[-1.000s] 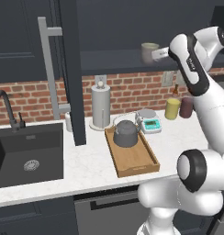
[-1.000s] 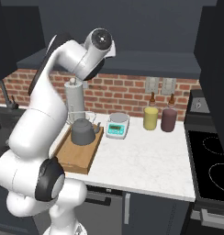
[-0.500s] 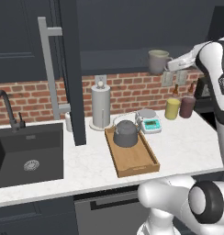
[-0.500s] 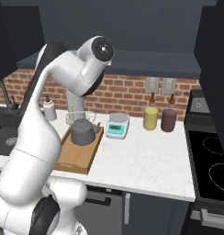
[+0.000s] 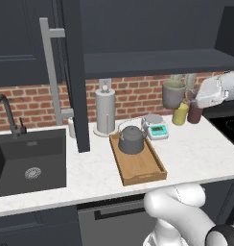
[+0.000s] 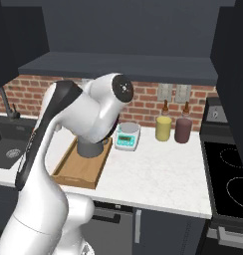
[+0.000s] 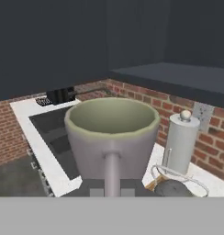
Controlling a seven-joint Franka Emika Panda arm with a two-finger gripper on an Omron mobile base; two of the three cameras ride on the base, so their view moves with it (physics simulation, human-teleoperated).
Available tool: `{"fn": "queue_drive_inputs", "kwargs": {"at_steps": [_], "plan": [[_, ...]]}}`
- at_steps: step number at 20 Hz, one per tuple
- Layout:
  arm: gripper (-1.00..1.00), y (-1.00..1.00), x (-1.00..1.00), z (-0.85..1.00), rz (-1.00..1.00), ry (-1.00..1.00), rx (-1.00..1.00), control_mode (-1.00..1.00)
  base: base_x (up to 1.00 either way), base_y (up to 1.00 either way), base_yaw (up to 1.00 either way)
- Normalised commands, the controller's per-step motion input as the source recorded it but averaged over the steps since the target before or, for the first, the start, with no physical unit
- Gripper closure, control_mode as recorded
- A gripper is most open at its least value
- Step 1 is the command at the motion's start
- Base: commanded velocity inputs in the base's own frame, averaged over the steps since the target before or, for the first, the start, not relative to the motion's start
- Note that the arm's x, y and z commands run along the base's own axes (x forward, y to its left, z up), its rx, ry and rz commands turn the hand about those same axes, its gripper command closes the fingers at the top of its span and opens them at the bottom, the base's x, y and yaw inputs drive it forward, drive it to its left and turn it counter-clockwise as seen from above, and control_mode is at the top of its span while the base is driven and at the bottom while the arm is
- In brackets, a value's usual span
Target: Pick the kettle from the counter and place it on the tray. Then pick the mug from the cabinet and place it on the tray. Then close the cabinet doors.
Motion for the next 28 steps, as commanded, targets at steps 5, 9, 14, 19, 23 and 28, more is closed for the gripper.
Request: {"fn": "queue_drive_inputs", "kwargs": {"at_steps": [5,9,14,19,23,28], "plan": [[1.00,0.14,-0.44,-0.80,0.24,0.12,-0.08,-1.00,0.00,0.00,0.00],[1.00,0.18,-0.12,-0.71,0.21,0.12,-0.07,-1.00,0.00,0.00,0.00],[1.00,0.06,0.04,-0.70,0.22,0.06,-0.01,-1.00,0.00,0.00,0.00],[1.00,0.00,0.13,-0.63,0.21,0.00,0.00,-1.00,0.00,0.00,0.00],[1.00,0.00,0.29,-0.56,0.11,0.00,0.00,-1.00,0.00,0.00,0.00],[1.00,0.00,0.43,-0.49,0.02,0.00,0.00,-1.00,0.00,0.00,0.00]]}}
